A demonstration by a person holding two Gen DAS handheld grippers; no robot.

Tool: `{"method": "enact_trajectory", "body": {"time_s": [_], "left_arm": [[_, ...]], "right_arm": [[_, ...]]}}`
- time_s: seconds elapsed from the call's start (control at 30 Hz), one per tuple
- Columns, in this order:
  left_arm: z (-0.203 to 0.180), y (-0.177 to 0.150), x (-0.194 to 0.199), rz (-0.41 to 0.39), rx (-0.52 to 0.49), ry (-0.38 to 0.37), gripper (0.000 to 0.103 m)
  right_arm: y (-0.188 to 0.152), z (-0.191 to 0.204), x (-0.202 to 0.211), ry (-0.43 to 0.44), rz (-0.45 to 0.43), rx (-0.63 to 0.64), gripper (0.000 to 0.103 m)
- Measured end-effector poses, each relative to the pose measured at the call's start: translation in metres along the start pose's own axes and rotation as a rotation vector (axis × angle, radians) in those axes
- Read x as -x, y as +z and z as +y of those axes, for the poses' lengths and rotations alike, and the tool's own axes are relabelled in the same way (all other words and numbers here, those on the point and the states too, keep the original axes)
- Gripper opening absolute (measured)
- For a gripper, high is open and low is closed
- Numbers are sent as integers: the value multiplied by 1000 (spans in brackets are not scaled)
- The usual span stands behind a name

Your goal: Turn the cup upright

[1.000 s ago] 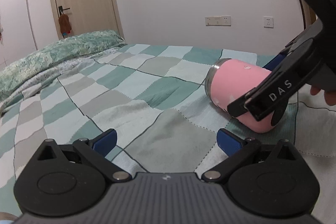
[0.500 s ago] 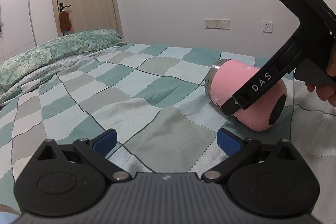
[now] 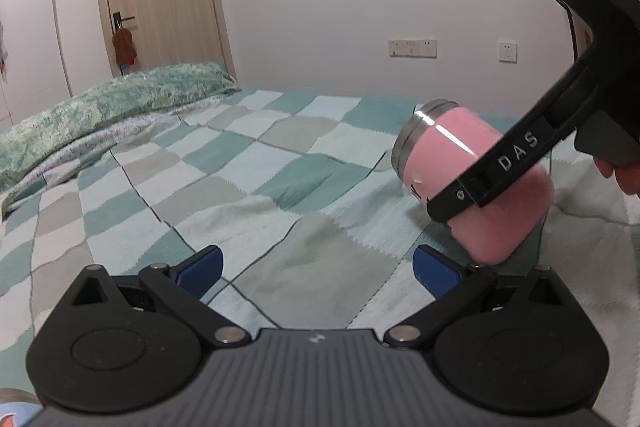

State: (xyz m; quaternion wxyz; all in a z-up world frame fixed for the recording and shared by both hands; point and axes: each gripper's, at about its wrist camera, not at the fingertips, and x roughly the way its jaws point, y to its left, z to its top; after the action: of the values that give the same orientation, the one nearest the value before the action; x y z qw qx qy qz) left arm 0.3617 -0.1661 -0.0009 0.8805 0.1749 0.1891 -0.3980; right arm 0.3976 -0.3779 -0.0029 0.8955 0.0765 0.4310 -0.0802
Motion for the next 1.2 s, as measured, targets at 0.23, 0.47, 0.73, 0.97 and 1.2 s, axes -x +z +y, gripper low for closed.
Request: {"method": "enact_trajectory", "body": {"time_s": [0.23, 0.47, 0.73, 0.97, 1.2], "left_arm": [[-14, 12, 41, -29, 22, 20, 103], [-34, 15, 90, -37, 9, 58, 103], [-64, 11, 151, -38, 17, 97, 103], [-88, -8, 189, 4, 60, 118, 103], [-106, -30, 225, 53, 70, 185, 103]], "right_arm": [[-15, 3, 42, 53, -37, -5, 84], [-42, 9, 93, 114, -61, 8, 84], [-92, 16, 156, 171, -48, 49, 84], [-135, 20, 177, 233, 35, 64, 84], [-157, 37, 164, 279, 111, 75, 84]]}}
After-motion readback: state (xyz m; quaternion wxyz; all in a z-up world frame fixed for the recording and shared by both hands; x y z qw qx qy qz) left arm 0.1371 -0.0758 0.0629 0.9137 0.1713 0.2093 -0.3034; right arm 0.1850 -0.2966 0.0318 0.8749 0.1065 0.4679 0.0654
